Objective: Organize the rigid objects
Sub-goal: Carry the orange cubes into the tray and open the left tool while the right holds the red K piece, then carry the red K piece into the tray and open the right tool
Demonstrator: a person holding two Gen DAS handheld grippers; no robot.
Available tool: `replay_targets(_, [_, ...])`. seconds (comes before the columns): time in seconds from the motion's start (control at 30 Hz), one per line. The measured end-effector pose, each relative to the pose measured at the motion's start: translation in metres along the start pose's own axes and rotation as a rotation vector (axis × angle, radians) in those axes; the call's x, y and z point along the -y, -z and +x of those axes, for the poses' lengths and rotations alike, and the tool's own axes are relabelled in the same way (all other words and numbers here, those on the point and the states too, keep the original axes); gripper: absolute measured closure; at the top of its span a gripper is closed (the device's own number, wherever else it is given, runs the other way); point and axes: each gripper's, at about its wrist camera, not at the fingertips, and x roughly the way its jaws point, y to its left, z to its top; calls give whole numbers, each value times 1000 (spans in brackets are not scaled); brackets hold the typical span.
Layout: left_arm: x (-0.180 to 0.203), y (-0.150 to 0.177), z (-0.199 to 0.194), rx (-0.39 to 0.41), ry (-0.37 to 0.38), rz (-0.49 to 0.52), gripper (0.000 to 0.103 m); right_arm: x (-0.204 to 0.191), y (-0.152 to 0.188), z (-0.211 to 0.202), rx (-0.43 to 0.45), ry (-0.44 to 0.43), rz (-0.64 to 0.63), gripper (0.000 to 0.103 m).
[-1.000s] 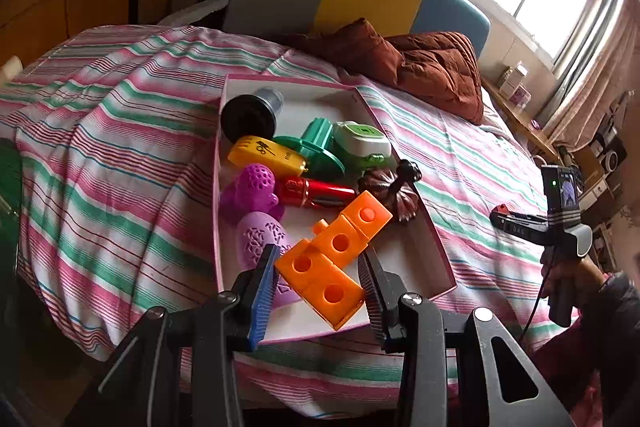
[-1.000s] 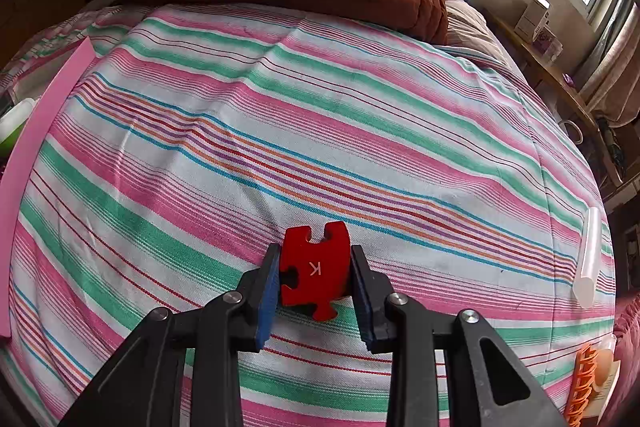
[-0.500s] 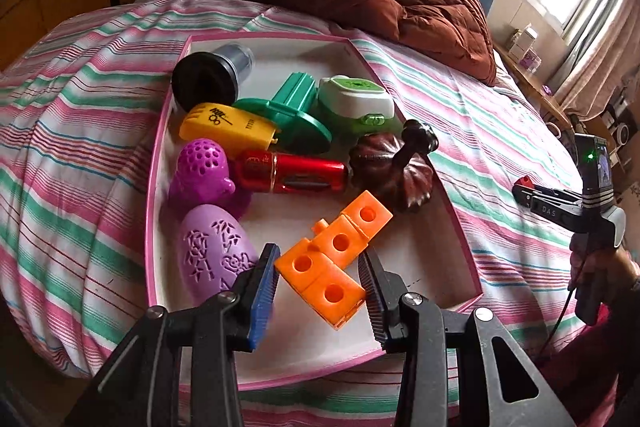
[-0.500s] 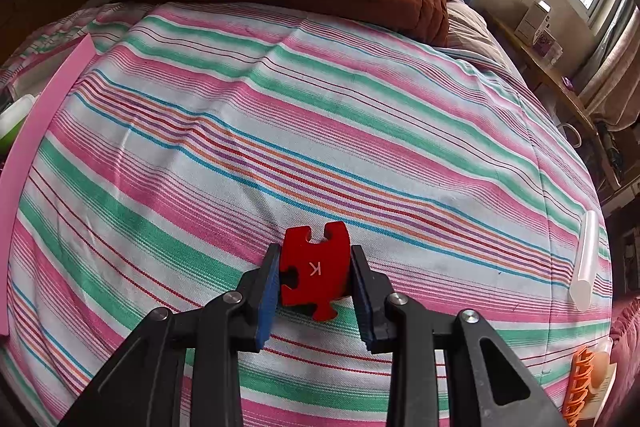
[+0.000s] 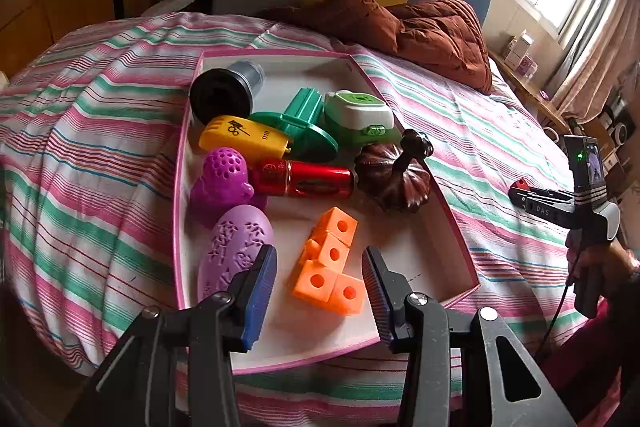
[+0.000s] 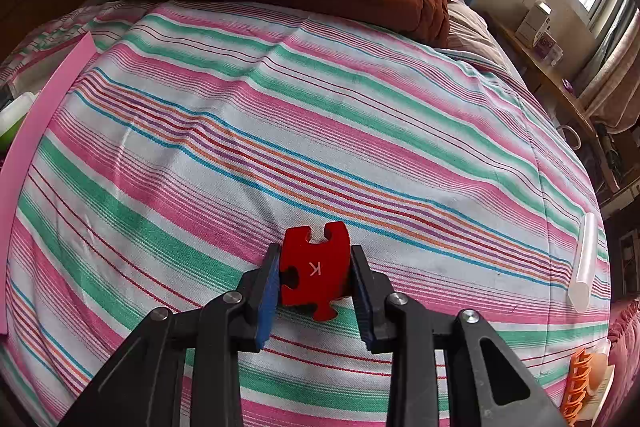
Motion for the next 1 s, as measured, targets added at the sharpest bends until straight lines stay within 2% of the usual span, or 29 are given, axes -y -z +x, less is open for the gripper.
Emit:
replay_targets(0.4, [-12,-6,-33,102,-141,20,56,0,-2,-1,0,5,-8,71])
replay_targets(0.57, [-19,-5,-37,109,-165,0,56,5,-1,-2,-19,-43,40,71])
replay_targets(1.0, [-32,-2,-44,133,-209,-33,51,-23,1,-19,-87,-122,-22,71])
